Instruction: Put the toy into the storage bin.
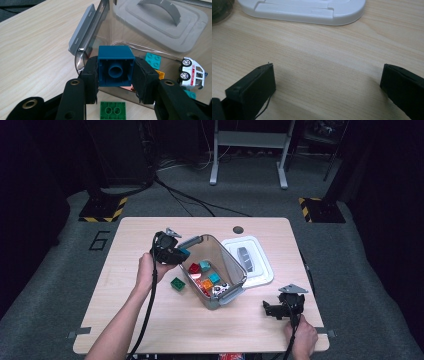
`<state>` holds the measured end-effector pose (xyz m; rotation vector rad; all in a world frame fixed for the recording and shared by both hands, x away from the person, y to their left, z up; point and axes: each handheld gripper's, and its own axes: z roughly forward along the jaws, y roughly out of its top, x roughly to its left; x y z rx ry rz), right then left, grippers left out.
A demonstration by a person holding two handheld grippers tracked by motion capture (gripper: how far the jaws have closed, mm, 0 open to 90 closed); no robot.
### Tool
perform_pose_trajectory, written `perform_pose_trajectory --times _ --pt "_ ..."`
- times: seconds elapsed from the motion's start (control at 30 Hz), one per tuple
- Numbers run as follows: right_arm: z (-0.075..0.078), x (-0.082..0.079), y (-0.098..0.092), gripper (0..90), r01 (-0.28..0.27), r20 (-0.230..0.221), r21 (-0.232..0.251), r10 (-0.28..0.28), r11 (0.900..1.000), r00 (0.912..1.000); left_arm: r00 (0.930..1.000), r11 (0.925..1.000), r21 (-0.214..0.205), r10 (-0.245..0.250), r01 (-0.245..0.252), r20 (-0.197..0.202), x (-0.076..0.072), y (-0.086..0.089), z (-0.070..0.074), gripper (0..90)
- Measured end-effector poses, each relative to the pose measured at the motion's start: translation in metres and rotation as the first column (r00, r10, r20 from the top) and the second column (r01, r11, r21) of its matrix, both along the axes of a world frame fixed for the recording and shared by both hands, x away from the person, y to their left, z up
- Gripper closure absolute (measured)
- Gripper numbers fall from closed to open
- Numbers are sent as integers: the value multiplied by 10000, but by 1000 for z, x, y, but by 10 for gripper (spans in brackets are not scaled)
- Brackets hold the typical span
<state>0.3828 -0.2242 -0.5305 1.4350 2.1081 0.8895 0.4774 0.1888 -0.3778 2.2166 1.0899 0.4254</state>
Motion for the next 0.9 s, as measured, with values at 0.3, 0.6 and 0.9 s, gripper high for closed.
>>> perform_pose_trajectory --times 0.3,0.6,0.9 --pt "0 0 0 0 28 6 13 -28 10000 10000 9997 9994 -255 216 -212 137 -4 5 -2 378" --pt "0 0 0 0 3 -1 0 -3 10000 10000 9939 9949 -707 770 -714 791 -24 40 4 182" --pt "0 0 0 0 35 4 14 -35 10000 10000 9919 9862 -1324 1084 -990 658 -36 74 -23 144"
